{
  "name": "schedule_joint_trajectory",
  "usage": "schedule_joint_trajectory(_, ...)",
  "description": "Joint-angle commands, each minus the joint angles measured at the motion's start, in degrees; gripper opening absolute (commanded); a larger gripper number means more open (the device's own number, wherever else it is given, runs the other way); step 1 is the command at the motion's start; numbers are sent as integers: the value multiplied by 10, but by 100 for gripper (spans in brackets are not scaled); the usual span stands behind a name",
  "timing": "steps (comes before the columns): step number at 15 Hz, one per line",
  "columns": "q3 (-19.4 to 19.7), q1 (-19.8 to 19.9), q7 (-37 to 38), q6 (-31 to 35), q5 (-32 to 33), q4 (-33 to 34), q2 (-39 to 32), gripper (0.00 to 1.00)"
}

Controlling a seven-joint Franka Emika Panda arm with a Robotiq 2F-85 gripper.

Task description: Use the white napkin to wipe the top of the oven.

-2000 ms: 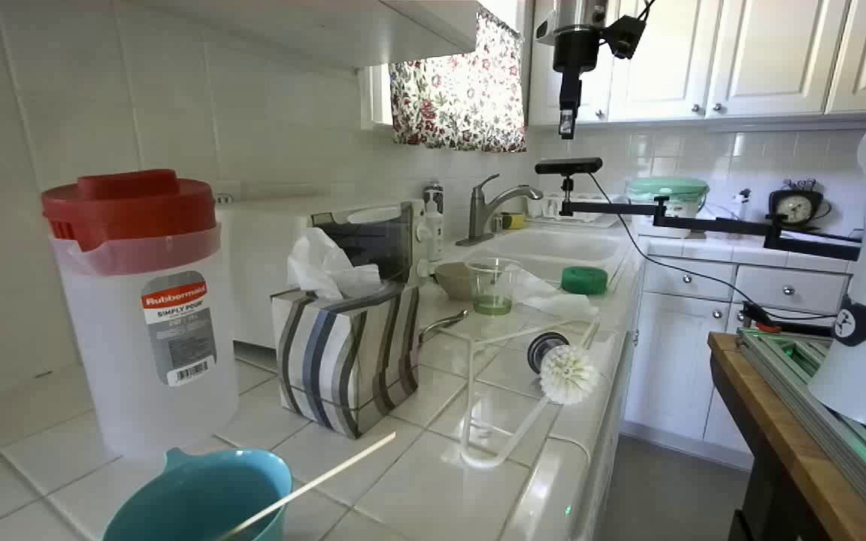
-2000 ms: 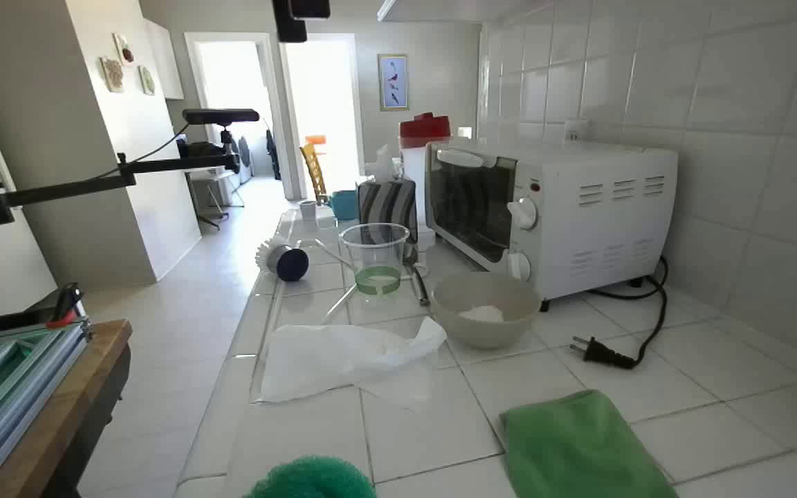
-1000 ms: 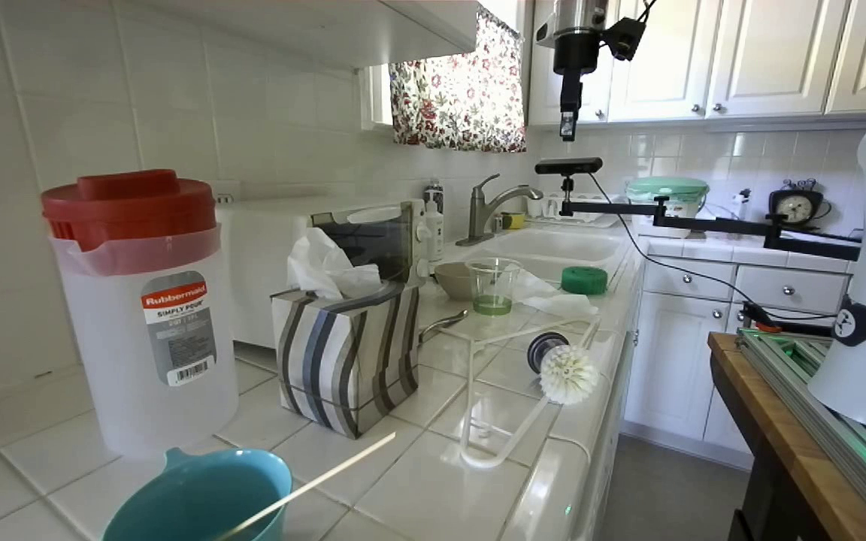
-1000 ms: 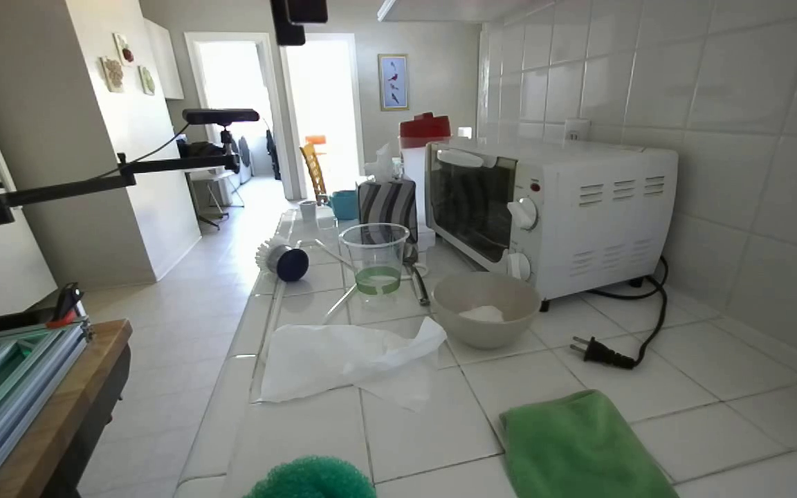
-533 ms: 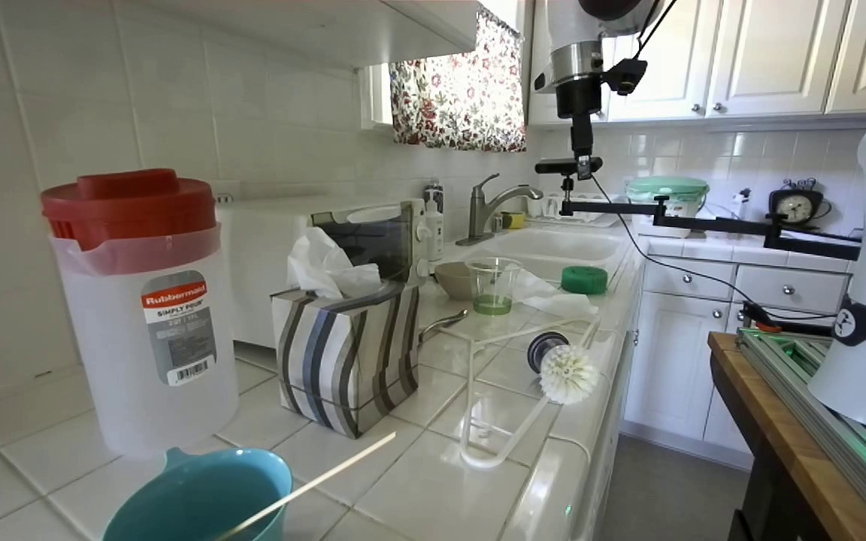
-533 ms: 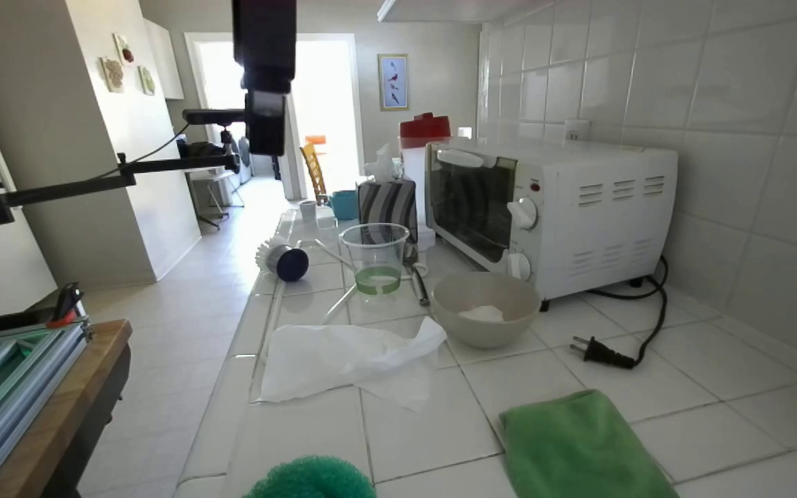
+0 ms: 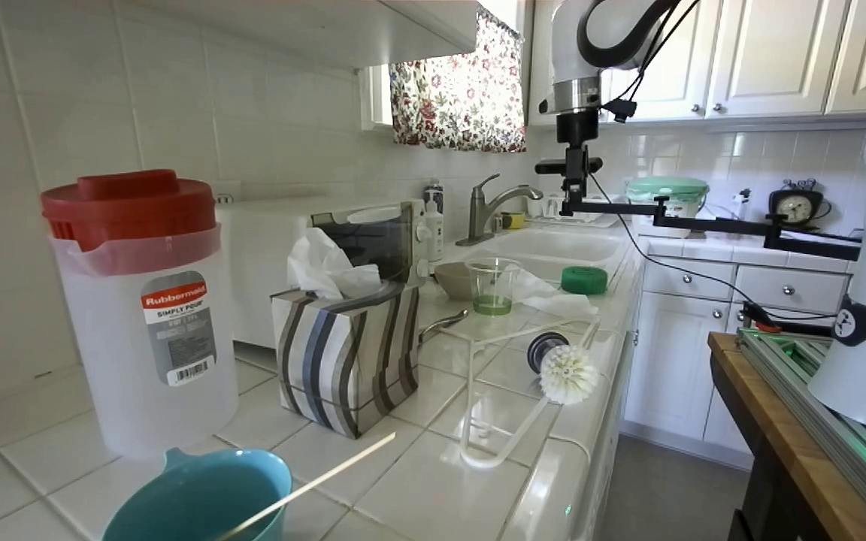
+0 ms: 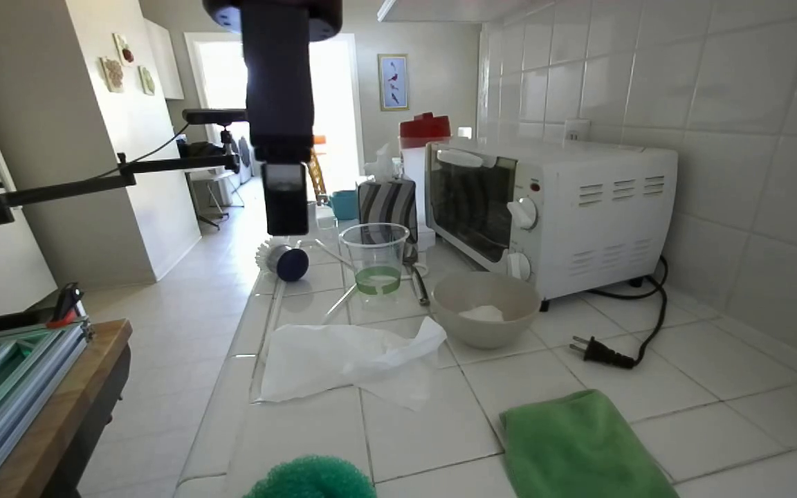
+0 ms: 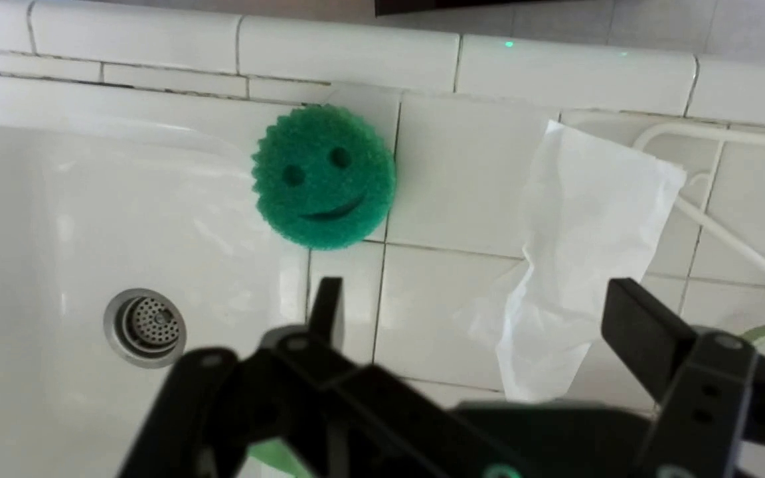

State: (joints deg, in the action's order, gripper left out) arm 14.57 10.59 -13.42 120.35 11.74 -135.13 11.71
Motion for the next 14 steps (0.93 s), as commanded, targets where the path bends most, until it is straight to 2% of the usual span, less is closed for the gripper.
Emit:
schedule_joint_trajectory(1,-6,5,1,10,-5,-1,-4,100)
schedule_joint_trajectory(4,-7,5,4,13,-8,-1,-5,100)
schedule_joint_trajectory(6,-18,12,80,3,22,13,-41,100)
schedule_joint_trajectory(8,-20,5,97,15,10,14,-68,100)
schedule_joint_trajectory(14,-35,-1,125,104,-33,14,-107,100)
